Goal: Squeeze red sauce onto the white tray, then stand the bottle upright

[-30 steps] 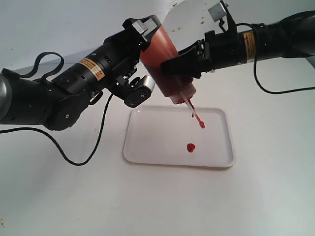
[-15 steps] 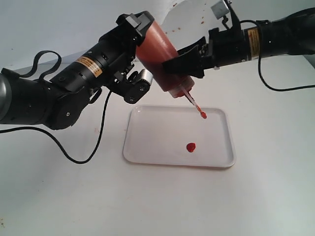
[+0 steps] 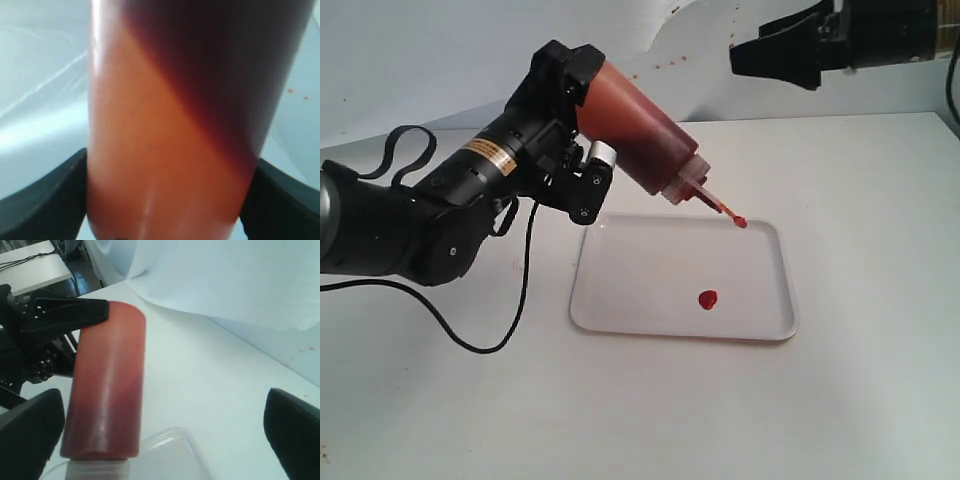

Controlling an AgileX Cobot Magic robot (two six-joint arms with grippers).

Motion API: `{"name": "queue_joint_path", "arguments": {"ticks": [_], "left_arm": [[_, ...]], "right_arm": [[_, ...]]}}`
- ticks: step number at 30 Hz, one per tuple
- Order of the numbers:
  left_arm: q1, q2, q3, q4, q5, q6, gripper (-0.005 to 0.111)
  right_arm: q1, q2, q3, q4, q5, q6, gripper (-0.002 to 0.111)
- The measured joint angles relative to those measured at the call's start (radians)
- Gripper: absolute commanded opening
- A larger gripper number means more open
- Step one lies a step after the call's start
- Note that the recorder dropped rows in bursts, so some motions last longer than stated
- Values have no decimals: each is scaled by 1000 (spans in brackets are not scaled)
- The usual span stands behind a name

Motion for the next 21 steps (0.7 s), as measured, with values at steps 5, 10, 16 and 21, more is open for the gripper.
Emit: {"name": "queue_joint_path", "arguments": {"ticks": [5,10,16,21], "left_arm": [[0,0,58,-88,-88,-185,0],[0,0,130,-175,-165,-519,0],[0,0,236,-236,-248,-937,0],[0,-3,382,-255,-266,-1364,0]], "right_arm": [[-58,-4,0,0,0,0,103],[-73,-4,0,0,6,0,103],[-67,-4,0,0,0,0,103],[-11,29,0,0,-46,0,103]]}}
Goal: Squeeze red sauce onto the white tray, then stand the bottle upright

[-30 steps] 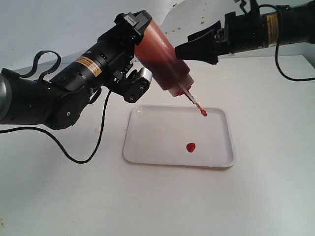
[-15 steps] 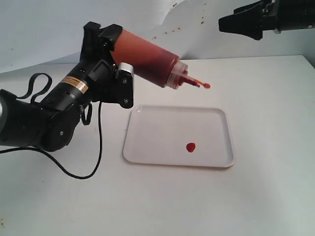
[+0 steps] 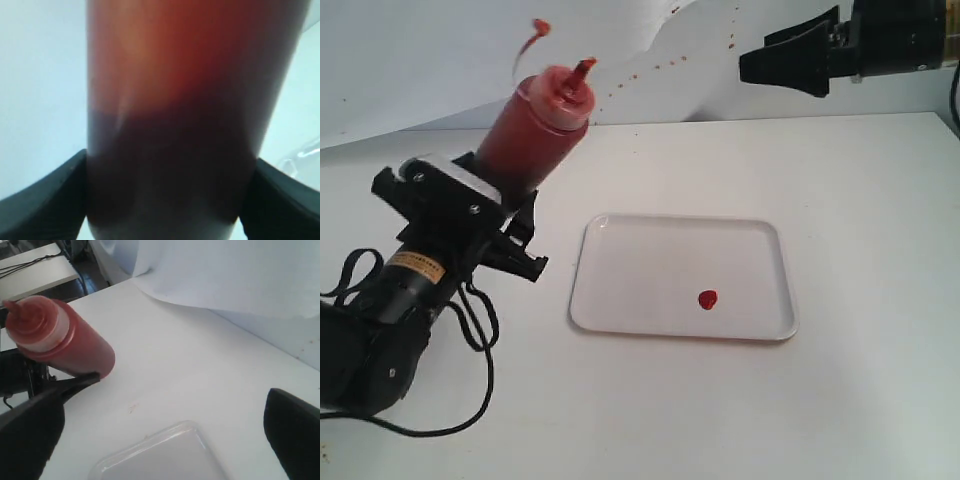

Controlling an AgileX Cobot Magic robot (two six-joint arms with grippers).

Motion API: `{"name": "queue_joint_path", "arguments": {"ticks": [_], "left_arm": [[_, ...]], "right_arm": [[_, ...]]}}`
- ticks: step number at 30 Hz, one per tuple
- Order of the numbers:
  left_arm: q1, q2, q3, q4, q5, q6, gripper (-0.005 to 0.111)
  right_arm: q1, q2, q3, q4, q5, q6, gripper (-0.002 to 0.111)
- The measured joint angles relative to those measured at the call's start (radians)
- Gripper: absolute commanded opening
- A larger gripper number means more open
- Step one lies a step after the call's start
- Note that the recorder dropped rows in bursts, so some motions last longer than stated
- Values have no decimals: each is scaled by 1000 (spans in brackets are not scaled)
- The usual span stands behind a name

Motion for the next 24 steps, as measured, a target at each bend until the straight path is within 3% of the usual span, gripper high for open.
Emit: {"name": "queue_joint_path", "arguments": {"ticks": [4,7,13,18,24], "left_arm": [[0,0,121,107,0,-373,0],[0,-12,209,181,1,-561,0],[0,-248,381,354,-1,-694,0],[0,-432,542,374,-2,-730,0],[0,-443,547,423,-4,-750,0]], "right_arm": [[71,54,0,-2,0,-2,103],[115,79,0,-2,0,-2,103],[177,108,0,-4,-2,-2,103],[244,115,77,-2,0,-81,103],[447,115,171,-4,0,-249,100]]}}
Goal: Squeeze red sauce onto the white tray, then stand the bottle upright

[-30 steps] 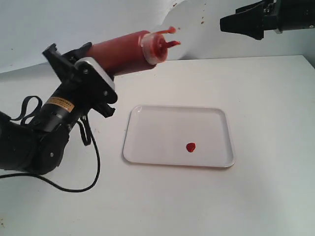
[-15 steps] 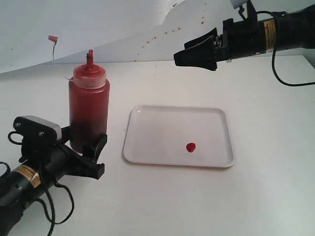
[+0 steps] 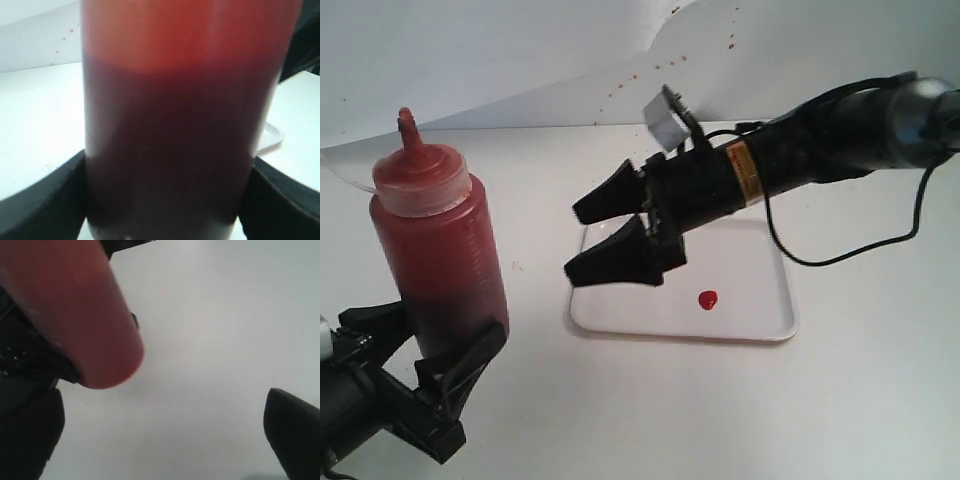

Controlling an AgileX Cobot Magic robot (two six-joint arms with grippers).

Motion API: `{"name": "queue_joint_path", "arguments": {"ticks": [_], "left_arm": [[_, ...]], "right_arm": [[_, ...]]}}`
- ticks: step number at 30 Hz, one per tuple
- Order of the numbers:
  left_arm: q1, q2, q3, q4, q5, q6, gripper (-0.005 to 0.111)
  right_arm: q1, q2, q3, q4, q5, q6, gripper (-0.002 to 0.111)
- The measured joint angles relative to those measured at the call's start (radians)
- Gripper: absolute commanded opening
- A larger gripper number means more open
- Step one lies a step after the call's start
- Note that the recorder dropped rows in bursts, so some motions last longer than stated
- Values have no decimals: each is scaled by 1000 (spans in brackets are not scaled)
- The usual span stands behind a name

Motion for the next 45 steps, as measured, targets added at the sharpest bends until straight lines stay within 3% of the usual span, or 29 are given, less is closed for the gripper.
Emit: {"name": "queue_joint_path", "arguments": {"ticks": [5,13,18,22,24,27,31,39,42,45], "left_arm": [[0,0,0,36,0,-15,0],[0,0,0,67,43,-23,0],[0,0,0,73,93,-31,0],[0,0,0,72,98,-31,0],[0,0,0,76,98,-31,0],[0,0,0,90,108,-31,0],[0,0,0,104,133,-40,0],[0,-1,0,109,178,-17,4],[0,-1,0,115,206,-12,16],[-2,-2,-5,115,244,-10,36]], "right_arm": [[99,0,4,0,26,-49,97],[124,0,4,7,12,-64,97],[135,0,4,104,5,-88,97],[188,0,4,141,5,-108,95],[222,0,4,143,11,-121,88],[270,0,4,145,64,-133,60],[289,0,6,129,122,-147,-1],[294,0,6,80,146,-147,0],[298,0,6,55,165,-147,0],[303,0,6,38,188,-147,0]]}}
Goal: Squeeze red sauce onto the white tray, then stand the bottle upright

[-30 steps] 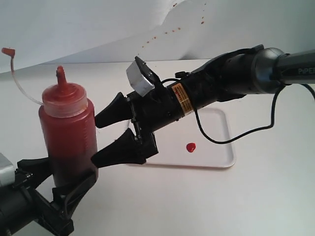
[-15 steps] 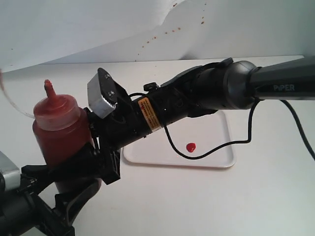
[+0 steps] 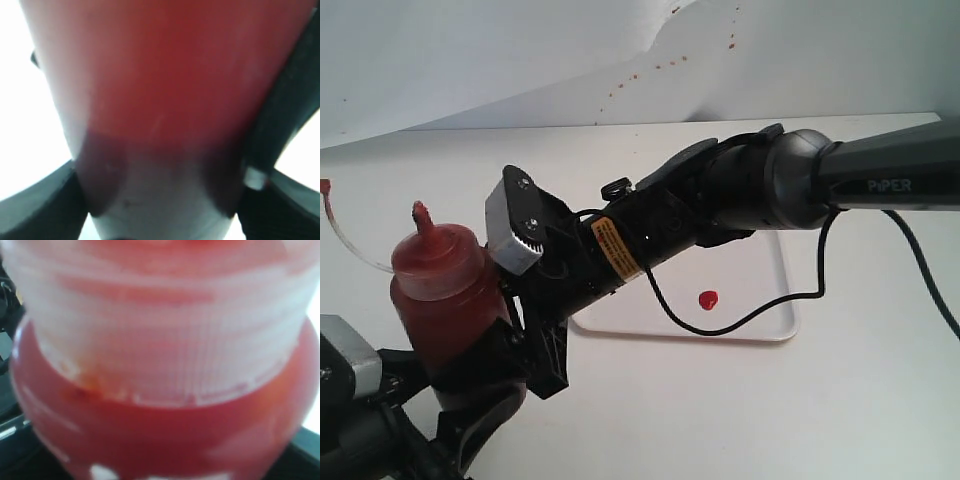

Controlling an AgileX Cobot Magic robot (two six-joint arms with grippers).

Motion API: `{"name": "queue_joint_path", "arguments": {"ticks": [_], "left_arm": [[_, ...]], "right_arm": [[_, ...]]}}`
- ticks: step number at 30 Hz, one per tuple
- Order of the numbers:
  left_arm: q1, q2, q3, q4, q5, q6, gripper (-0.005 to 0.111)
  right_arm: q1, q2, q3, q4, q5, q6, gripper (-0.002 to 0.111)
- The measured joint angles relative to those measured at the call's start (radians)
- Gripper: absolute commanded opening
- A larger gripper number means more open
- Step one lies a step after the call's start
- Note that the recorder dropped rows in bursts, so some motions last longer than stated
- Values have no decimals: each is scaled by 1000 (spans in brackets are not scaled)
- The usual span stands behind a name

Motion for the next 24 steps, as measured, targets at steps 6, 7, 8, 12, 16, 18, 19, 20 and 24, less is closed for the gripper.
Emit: {"name": "queue_joint_path", "arguments": {"ticks": [6,7,8,12,16,18,19,20,24], "left_arm": [[0,-6,-2,0,24,9,93],[0,-8,-2,0,32,11,97],[0,-10,-2,-4,36,13,100],[0,-10,-2,-14,39,15,102],[0,-10,-2,-15,42,19,102],[0,-10,-2,-15,44,19,102],[0,-10,-2,-15,44,19,102],[0,-10,-2,-15,44,19,102],[0,-10,-2,-17,25,21,102]], "right_arm": [[2,0,0,-18,27,0,0],[2,2,0,-33,47,2,0],[-3,10,2,-45,65,2,0],[-10,57,5,-56,118,-9,0],[-10,101,6,-31,120,-90,0],[-10,117,6,10,100,-130,0],[-10,119,6,27,91,-144,0],[-10,121,6,37,84,-153,0],[-10,121,6,42,58,-162,0]]}}
